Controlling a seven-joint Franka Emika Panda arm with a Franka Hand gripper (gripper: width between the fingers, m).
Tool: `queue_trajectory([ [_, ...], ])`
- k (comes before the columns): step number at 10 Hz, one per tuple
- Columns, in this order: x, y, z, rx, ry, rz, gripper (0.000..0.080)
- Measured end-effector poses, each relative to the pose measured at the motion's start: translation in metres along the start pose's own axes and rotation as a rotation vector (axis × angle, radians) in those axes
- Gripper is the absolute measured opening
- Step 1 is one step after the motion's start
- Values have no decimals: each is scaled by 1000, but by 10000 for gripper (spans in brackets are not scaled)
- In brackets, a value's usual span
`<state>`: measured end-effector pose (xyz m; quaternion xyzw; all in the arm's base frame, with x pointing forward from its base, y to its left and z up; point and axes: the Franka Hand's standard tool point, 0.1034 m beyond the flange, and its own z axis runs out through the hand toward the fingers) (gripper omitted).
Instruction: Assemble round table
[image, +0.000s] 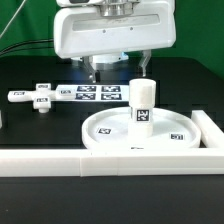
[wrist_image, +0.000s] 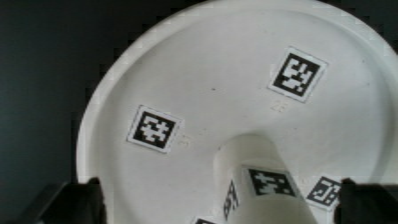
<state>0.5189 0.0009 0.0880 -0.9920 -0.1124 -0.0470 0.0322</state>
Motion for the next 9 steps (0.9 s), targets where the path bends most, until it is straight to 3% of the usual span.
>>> queue_trajectory([
  [2,2,12,10,-31,22,-339,649],
  [4,-3,26,8,-61,17,-535,649],
  [7,-5,29,10,-67,7,-589,649],
  [9,-28,49,14,-61,-30,-569,649],
])
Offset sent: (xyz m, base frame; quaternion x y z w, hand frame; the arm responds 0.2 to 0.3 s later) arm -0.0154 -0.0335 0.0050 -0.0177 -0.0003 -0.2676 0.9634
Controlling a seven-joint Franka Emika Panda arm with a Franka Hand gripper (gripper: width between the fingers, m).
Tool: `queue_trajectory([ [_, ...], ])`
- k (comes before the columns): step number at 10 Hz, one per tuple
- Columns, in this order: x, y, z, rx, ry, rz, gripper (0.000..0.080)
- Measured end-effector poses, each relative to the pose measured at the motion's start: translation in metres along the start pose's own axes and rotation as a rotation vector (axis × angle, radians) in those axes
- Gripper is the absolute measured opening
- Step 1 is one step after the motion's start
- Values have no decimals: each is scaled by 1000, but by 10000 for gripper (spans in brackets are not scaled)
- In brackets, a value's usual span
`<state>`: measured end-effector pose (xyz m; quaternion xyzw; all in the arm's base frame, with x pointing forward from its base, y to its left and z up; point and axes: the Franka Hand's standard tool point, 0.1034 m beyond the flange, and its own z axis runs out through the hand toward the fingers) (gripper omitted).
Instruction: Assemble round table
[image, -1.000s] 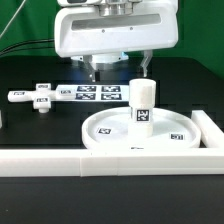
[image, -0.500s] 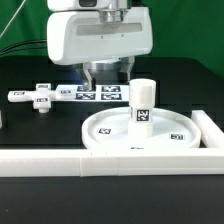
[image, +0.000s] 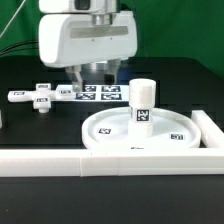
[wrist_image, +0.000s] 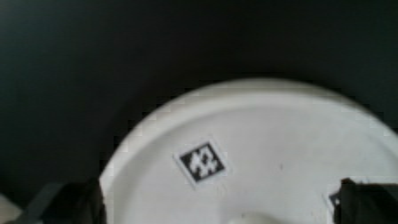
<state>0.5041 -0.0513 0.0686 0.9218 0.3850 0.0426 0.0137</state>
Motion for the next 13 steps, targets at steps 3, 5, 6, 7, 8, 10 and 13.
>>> queue_trajectory([
  [3,-30,8,0,24,-66,6,649],
  [5,-31,7,1,29,-71,11,649],
  [6,-31,7,1,29,-71,11,649],
  [7,-34,7,2,36,-76,10,649],
  [8,-43,6,3,61,-98,18,649],
  [10,-78,9,6,91,-121,9,649],
  [13,-94,10,9,98,-119,1,649],
])
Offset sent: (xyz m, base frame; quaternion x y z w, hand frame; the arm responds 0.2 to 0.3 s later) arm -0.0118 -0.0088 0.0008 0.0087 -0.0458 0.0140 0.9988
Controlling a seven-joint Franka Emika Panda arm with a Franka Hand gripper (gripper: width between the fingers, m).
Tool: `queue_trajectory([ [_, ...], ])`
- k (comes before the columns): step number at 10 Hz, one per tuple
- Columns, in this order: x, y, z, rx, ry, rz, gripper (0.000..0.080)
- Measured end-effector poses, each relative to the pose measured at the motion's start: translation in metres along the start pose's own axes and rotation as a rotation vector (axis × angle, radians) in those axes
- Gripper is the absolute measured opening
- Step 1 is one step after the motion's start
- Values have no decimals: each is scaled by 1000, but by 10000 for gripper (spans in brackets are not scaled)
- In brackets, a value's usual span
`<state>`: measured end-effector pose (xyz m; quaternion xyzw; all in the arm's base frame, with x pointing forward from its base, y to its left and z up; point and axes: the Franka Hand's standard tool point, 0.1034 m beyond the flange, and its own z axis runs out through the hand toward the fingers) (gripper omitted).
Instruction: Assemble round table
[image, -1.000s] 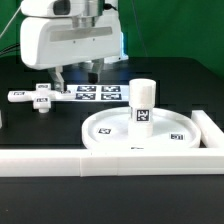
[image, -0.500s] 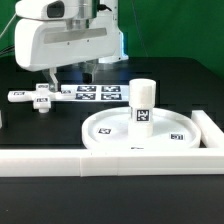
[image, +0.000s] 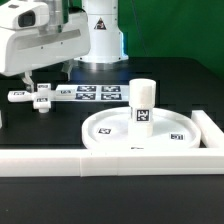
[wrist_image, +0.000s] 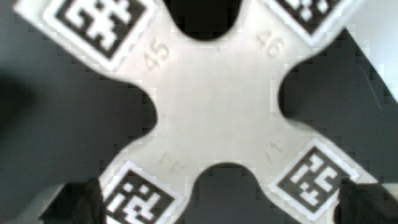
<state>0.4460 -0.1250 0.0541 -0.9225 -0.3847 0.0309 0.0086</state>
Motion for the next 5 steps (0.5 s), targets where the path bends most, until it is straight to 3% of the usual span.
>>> queue_trajectory([
  [2,0,0,0,0,0,-1,649],
  [3,0,2,0,-9,4,-7,649],
  [4,-3,8,-1,-44,20,-11,649],
  [5,-10,6,2,-44,18,-30,649],
])
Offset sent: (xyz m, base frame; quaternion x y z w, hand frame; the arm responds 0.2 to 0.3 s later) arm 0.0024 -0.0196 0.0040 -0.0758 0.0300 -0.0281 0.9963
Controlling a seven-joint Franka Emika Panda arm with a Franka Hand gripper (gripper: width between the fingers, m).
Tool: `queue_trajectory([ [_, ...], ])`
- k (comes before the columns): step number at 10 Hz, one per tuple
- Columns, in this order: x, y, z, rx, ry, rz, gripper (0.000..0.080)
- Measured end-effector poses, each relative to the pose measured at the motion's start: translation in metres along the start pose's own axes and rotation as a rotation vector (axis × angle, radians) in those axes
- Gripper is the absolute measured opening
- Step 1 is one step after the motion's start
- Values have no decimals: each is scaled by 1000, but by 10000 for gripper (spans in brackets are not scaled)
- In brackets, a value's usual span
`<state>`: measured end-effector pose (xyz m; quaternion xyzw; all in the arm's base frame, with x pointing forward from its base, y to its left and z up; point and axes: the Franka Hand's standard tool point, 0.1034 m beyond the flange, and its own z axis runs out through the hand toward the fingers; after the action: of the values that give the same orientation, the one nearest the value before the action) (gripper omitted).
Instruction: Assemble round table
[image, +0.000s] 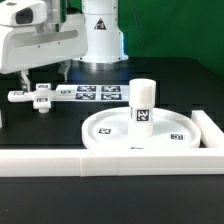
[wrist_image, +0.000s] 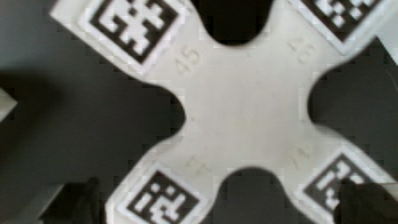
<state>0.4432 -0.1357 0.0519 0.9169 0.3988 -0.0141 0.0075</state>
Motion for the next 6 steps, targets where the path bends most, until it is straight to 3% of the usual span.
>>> queue_trajectory([
  [2,-14,-3,7,7,-5,-16,649],
  [6,-13,-6,11,15,-9,-18,649],
])
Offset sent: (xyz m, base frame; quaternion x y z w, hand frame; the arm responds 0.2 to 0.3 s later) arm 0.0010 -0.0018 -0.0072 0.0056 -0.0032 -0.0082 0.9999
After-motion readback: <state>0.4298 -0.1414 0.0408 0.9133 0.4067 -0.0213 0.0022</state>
